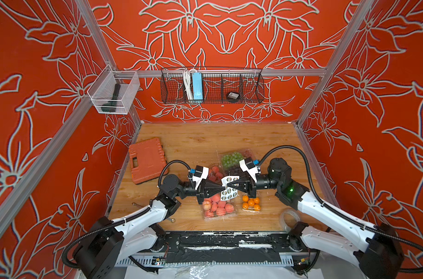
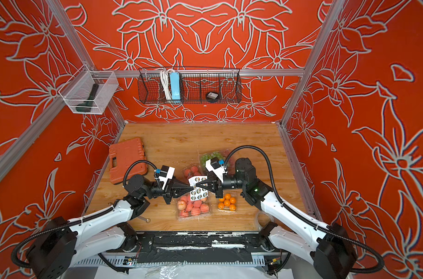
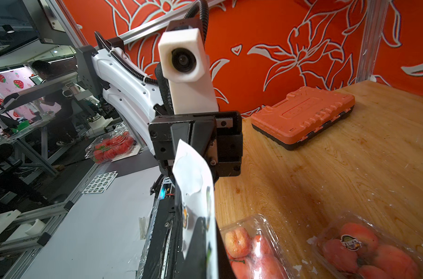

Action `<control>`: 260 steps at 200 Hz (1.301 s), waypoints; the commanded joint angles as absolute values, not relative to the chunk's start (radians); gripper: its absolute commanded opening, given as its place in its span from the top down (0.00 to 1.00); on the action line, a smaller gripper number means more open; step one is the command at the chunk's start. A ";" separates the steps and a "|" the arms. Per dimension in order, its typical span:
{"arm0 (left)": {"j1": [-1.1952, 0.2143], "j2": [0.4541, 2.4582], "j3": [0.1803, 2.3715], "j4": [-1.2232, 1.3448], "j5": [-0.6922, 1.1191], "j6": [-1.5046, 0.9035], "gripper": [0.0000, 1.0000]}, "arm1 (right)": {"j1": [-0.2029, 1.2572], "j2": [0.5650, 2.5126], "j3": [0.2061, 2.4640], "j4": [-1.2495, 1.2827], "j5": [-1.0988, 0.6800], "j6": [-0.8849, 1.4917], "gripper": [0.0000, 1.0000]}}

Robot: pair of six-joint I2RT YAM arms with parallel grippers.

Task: Label fruit boxes
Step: Adjust the label sticker.

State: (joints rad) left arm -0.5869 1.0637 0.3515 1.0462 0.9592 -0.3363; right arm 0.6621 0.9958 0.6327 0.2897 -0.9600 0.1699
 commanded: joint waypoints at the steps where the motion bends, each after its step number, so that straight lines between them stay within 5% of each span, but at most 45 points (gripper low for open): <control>1: -0.599 1.070 0.376 1.059 0.974 -0.327 1.00 | 0.663 0.954 0.605 0.286 -0.937 0.143 1.00; 96: -0.616 1.139 0.411 1.066 0.968 -0.309 1.00 | 0.663 0.922 0.577 0.288 -0.879 0.168 1.00; 121: -0.616 1.147 0.413 1.069 0.964 -0.308 1.00 | 0.663 0.918 0.574 0.274 -0.855 0.162 0.89; 260: -0.616 1.128 0.407 1.067 0.948 -0.311 1.00 | 0.663 0.882 0.541 0.301 -0.862 0.173 0.68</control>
